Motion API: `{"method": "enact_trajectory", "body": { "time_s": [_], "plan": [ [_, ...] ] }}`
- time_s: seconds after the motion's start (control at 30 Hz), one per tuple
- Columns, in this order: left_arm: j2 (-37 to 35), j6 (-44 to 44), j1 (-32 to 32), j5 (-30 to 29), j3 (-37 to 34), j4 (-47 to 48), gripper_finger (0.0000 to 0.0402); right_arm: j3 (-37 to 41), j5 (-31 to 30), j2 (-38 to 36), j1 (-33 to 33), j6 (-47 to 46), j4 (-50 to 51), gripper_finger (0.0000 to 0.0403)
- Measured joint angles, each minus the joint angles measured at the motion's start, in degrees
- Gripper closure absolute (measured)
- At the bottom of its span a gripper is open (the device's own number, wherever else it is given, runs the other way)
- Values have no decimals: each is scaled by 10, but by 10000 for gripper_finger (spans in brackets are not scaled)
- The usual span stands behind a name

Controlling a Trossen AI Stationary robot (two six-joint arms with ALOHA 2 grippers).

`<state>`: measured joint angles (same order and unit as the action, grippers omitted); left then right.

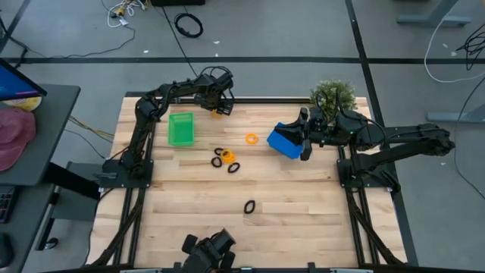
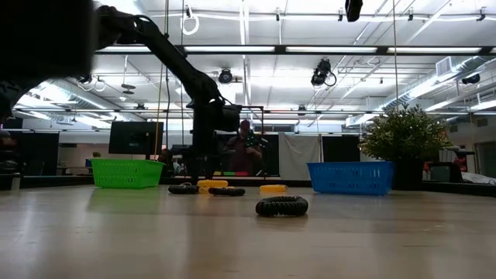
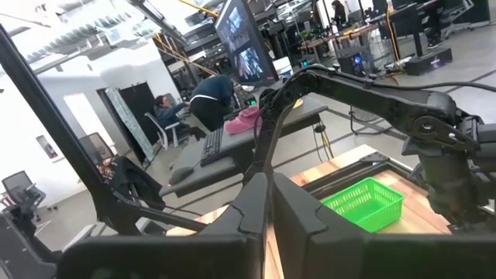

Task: Sort spring keychains
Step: Put the yellow spring keychain into the blue bin

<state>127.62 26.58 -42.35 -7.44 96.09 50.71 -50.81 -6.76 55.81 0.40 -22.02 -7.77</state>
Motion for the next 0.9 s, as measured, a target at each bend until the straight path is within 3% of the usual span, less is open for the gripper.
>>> {"method": "enact_trajectory", "body": {
  "time_s": [0.3,0.67,0.9],
  "plan": [
    [-4,-5,0,0,-17,-15,237,0,2,0,0,0,7,378],
    [-3,-33,12,-4,-17,-21,386,0,1,0,0,2,7,378],
    [-36,-56,12,-6,-22,-8,365,0,1,0,0,5,6,378]
  ]
}}
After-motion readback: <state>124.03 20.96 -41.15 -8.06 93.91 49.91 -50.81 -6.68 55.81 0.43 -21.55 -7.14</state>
